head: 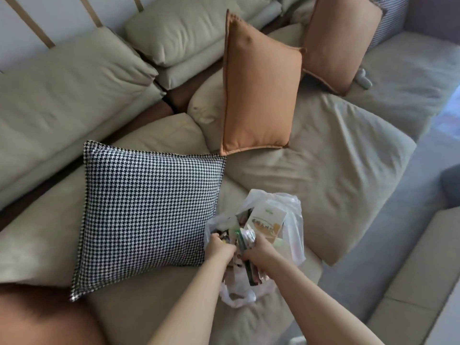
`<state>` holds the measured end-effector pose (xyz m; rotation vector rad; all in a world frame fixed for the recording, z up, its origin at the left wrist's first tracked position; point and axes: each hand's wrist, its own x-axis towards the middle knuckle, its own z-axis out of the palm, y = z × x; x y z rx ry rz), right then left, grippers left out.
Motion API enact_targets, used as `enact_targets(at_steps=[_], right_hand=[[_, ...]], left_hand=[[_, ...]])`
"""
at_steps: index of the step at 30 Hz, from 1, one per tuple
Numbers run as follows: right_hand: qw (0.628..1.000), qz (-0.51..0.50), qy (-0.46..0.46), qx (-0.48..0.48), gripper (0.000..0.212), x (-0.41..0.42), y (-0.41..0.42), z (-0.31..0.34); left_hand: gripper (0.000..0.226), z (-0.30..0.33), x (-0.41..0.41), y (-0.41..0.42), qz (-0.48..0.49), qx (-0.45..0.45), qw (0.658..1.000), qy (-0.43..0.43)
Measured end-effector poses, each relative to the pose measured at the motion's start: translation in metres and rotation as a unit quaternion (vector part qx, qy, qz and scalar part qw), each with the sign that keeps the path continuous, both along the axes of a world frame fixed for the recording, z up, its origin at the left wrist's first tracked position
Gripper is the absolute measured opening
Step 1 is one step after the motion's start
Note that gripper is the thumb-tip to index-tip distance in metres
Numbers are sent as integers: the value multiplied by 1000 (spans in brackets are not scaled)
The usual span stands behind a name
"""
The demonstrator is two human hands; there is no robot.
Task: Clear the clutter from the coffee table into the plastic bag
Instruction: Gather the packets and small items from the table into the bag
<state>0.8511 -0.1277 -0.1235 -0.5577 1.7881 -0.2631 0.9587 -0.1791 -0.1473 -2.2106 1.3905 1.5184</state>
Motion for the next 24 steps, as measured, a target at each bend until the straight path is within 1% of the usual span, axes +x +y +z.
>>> enact_targets(at_steps=[5, 8, 10, 12, 14, 16, 18, 20, 24], right_hand=[[999, 36, -10, 5, 53, 6, -14, -3], [998, 52, -23, -8, 58, 8, -20, -5], [998, 55, -39, -19, 66, 10, -21, -5], [997, 61, -30, -37, 73, 7, -21, -2], [997, 57, -17, -51, 72, 3, -20, 0], [997, 38, -17, -62, 72, -3, -17, 2], [998, 17, -25, -54, 78, -6, -13, 0], [998, 0, -28, -56, 77, -8, -11, -3], [997, -18, -34, -60, 66, -13, -5, -5]], left_hand=[[60, -2, 0, -7, 6, 21, 1000, -14], [65, -7, 1, -10, 33, 27, 999, -9], [61, -5, 3, -11, 52, 39, 998, -7], [50, -3, 5, -11, 69, 52, 996, 7], [44, -2, 5, -7, 90, 69, 993, 34], [42, 2, 3, -3, 103, 69, 990, 63], [44, 3, 0, 1, 102, 69, 989, 82], [42, 7, -2, 4, 99, 69, 989, 90], [36, 10, -9, 8, 74, 53, 992, 88]])
